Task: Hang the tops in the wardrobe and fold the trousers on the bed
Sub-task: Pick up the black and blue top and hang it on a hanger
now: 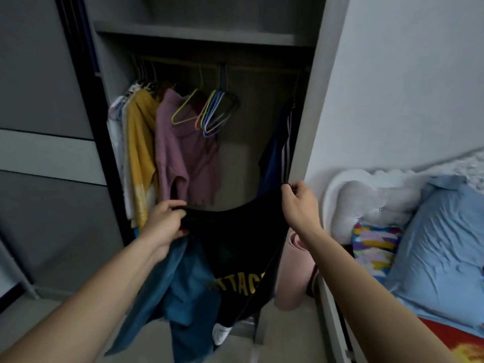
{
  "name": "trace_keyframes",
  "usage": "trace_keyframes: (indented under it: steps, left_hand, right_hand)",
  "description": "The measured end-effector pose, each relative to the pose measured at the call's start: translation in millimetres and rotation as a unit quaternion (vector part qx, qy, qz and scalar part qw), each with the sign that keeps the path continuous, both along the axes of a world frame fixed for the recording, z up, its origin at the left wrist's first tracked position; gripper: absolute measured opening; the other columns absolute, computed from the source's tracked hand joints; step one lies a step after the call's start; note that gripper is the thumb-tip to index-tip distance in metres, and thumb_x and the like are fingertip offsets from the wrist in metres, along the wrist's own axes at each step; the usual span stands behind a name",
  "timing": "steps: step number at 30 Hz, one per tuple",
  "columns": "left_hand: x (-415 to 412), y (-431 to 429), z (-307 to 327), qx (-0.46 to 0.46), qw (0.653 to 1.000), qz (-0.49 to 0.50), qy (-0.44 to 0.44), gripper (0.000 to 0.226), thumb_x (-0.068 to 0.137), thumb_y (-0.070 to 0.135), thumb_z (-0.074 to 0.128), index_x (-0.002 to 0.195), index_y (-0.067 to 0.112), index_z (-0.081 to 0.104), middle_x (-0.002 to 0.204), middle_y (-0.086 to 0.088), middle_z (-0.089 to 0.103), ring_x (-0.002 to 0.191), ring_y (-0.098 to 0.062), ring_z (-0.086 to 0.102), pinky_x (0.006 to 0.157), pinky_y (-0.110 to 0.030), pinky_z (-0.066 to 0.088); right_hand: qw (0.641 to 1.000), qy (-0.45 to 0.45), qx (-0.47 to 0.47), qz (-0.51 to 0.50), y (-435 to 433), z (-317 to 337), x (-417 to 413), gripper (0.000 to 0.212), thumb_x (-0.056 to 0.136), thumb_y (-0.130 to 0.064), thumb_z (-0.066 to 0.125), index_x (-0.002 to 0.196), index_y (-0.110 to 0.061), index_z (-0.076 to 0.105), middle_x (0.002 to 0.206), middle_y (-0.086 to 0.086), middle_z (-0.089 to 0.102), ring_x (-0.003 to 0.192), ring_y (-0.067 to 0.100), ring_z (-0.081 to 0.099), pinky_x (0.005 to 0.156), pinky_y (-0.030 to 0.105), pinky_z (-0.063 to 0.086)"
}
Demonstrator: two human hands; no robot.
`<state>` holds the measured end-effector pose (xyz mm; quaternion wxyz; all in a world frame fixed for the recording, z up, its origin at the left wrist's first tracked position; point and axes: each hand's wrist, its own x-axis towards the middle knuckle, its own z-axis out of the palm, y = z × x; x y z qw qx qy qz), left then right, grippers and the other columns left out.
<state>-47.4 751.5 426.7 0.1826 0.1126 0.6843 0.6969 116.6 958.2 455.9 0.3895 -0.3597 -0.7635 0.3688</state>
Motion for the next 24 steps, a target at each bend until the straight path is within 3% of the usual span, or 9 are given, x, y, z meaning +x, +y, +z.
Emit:
trace_keyframes:
  steps: [5,8,10,13,15,16,19,22,24]
  left_hand:
    - [-52.1,18.5,16.5,0.035,0.999,0.037,0.009,0.021,0.101,0.014,0.046,0.104,0.018,0.066,0.101,-0.009,0.068,0.088,-0.022,0.064,0.075,-0.031,0.054]
    - [-92.0,37.9,24.5,0.023,0.996,0.063,0.057,0.02,0.099,0.013,0.046,0.101,0.019,0.066,0.109,-0.011,0.068,0.102,-0.028,0.064,0.093,-0.044,0.054]
    - [-125.1,51.4,25.1,0.019,0.995,0.083,0.06,0.018,0.098,0.011,0.049,0.102,0.016,0.066,0.112,-0.015,0.067,0.106,-0.031,0.063,0.097,-0.046,0.052]
    - [-177.3,72.2,20.2,-0.005,0.994,0.082,0.069,0.013,0.096,0.027,0.061,0.099,0.015,0.064,0.108,-0.009,0.068,0.095,-0.019,0.063,0.09,-0.038,0.053]
    - [-212.4,86.8,20.1,-0.051,0.991,0.073,0.099,0.036,0.087,0.048,0.07,0.097,0.015,0.064,0.097,0.007,0.065,0.089,-0.004,0.058,0.076,-0.023,0.048]
    - [-229.2,94.3,21.0,-0.071,0.989,0.067,0.115,0.037,0.084,0.049,0.073,0.097,0.015,0.064,0.094,0.013,0.061,0.085,0.003,0.054,0.07,-0.016,0.042]
    - [-275.4,116.1,24.9,-0.129,0.979,0.027,0.154,0.017,0.084,0.025,0.076,0.096,0.023,0.064,0.097,0.017,0.057,0.084,0.007,0.051,0.065,-0.009,0.037]
    - [-314.9,136.7,29.9,-0.156,0.967,-0.01,0.2,0.029,0.078,0.003,0.07,0.093,0.027,0.06,0.103,0.001,0.061,0.091,-0.011,0.056,0.07,-0.016,0.041]
    - [-334.5,147.7,31.9,-0.152,0.957,-0.042,0.245,0.036,0.074,-0.005,0.065,0.092,0.025,0.057,0.087,-0.007,0.062,0.072,-0.013,0.053,0.06,-0.019,0.041]
  right_hand:
    - [0.995,-0.041,-0.054,0.07,9.2,-4.1,-81.1,0.022,0.084,-0.044,0.045,0.089,-0.026,0.057,0.087,-0.004,0.065,0.079,0.018,0.063,0.071,0.038,0.052]
    - [0.986,-0.043,-0.098,0.126,26.6,-2.1,-141.6,0.034,0.08,-0.049,0.045,0.099,-0.026,0.059,0.099,0.002,0.068,0.082,0.022,0.065,0.073,0.04,0.054]
    - [0.987,-0.016,-0.095,0.125,47.2,3.3,-187.9,0.029,0.086,-0.044,0.048,0.101,-0.024,0.061,0.105,0.006,0.07,0.094,0.026,0.067,0.08,0.042,0.054]
    - [0.991,0.014,-0.069,0.113,86.2,17.1,-260.3,0.017,0.089,-0.038,0.052,0.094,-0.027,0.064,0.103,0.006,0.072,0.1,0.027,0.067,0.091,0.044,0.055]
    - [0.991,0.021,-0.063,0.112,111.6,28.6,-308.3,0.019,0.09,-0.035,0.051,0.092,-0.025,0.067,0.1,0.005,0.073,0.101,0.027,0.067,0.09,0.04,0.054]
    - [0.992,0.017,-0.052,0.113,123.0,34.2,-331.0,0.022,0.091,-0.033,0.051,0.092,-0.023,0.07,0.099,0.005,0.073,0.102,0.027,0.067,0.089,0.035,0.053]
    - [0.994,0.013,-0.029,0.102,152.6,51.0,-395.2,0.028,0.096,-0.033,0.051,0.099,-0.015,0.072,0.102,0.009,0.072,0.109,0.03,0.063,0.084,0.029,0.045]
    - [0.996,-0.007,-0.024,0.082,174.0,64.3,-448.9,0.046,0.098,-0.049,0.048,0.096,-0.008,0.069,0.107,0.019,0.07,0.109,0.035,0.062,0.088,0.037,0.047]
    - [0.997,-0.038,0.004,0.067,179.7,65.8,-477.2,0.051,0.098,-0.055,0.046,0.092,-0.009,0.069,0.108,0.021,0.069,0.108,0.038,0.061,0.084,0.037,0.046]
